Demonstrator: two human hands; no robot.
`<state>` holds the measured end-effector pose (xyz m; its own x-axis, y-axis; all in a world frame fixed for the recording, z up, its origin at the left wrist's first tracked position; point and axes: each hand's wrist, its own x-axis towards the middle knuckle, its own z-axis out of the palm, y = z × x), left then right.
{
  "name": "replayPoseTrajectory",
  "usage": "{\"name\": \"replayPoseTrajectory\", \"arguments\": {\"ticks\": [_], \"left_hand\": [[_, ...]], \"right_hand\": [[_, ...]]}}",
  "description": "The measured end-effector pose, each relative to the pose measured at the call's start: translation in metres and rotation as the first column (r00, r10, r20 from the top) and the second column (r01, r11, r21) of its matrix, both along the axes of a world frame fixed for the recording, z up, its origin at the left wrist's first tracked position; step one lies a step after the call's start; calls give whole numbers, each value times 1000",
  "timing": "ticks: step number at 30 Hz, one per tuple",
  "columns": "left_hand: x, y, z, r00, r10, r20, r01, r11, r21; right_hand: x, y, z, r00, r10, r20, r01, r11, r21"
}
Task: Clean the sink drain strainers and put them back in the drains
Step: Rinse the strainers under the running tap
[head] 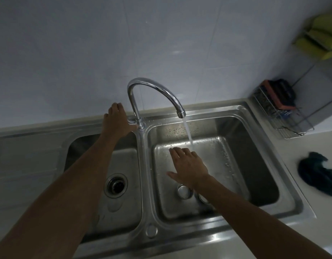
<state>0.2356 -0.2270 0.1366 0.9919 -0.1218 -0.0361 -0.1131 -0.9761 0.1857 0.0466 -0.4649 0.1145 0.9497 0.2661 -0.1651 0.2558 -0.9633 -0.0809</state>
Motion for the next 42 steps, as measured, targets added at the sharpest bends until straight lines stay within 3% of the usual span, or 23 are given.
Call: {"name": "replayPoseTrajectory", "arguments": {"ticks": [35,38,42], "left_hand": [[-94,-42,-5,990,30,139,-24,999,-45],[-121,-61,-19,991,-55,118,57,998,-11],[-152,-114,-37,975,-220,-32,220,975,15]], "right_hand": [[-14,-16,-7,998,-52,-25,53,999,11],[-21,-32,-9,994,-103,-29,103,994,27],[-38,-75,-8,979,-202,-8,202,978,59]]}}
